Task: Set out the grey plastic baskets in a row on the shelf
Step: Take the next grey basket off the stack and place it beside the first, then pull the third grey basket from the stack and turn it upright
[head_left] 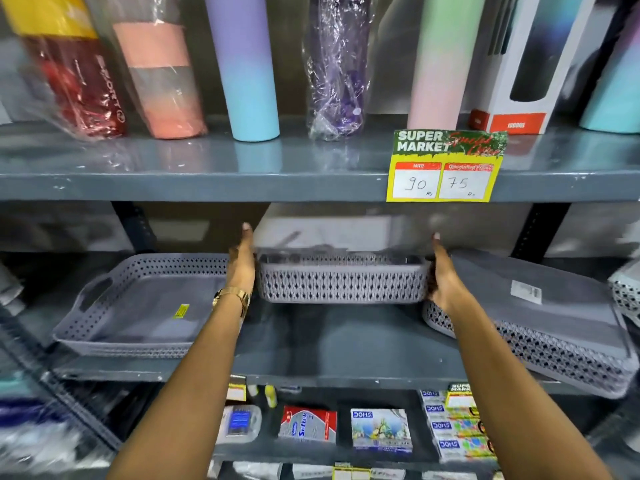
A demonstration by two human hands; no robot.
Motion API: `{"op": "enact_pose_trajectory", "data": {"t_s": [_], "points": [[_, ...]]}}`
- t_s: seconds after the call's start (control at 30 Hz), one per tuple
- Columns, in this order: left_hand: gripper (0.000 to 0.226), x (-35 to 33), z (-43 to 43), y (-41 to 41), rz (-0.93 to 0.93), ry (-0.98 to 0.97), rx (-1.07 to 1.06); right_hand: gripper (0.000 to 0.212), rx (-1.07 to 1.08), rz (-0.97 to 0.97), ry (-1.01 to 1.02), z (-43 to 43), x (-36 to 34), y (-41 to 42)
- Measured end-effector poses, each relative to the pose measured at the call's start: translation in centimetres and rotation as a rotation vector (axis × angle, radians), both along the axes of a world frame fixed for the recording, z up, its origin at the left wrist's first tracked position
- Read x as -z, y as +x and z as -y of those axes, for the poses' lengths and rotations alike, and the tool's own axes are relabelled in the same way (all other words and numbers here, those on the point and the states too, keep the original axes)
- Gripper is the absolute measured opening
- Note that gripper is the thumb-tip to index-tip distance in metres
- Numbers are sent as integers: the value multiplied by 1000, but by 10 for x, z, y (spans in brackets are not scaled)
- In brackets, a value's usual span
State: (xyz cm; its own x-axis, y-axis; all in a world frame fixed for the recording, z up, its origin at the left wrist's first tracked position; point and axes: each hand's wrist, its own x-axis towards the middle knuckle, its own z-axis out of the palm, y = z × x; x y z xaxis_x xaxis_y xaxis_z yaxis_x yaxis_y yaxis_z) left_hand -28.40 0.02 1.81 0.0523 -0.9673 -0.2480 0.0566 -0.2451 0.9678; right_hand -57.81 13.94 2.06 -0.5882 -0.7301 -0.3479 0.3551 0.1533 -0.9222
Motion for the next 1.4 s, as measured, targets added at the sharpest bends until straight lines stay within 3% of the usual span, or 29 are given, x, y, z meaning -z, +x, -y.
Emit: {"op": "enact_pose_trajectory", "data": {"t_s": [0.13,0.23,0.37,0.53,0.6,0.73,0.8,0.87,1.03,1.2,1.33,1.4], "points": [[93,1,-35,-2,305,-115,187,83,-84,-130,125,-7,21,4],[78,20,-47,-5,519,-123,318,81,-98,-293,234,-14,32,11],[58,32,-53,-8,564,-112,348,88,-223,-396,325,-19,49,23],[58,31,-54,-16,749,-103,353,52,-210,-441,333,-23,55,29],[64,30,-56,-24,941,-125,327,39,-225,-454,334,-26,53,25],[86,18,-72,-57,1270,-309,291,43,-144,-493,277,-36,32,8],[80,7,-81,-90,1266,-451,358,44,-115,-500,235,-44,17,-4],[69,-4,-86,-125,1137,-539,462,45,-105,-521,221,-52,3,-13],[64,-11,-102,-237,925,-506,697,44,14,-690,268,-89,-4,-83],[76,9,-114,-323,946,-425,762,114,88,-803,590,-111,52,-200],[76,21,-121,-360,892,-300,773,122,29,-668,717,-126,72,-257],[59,24,-125,-371,849,-257,753,115,-10,-628,739,-133,56,-256]]}}
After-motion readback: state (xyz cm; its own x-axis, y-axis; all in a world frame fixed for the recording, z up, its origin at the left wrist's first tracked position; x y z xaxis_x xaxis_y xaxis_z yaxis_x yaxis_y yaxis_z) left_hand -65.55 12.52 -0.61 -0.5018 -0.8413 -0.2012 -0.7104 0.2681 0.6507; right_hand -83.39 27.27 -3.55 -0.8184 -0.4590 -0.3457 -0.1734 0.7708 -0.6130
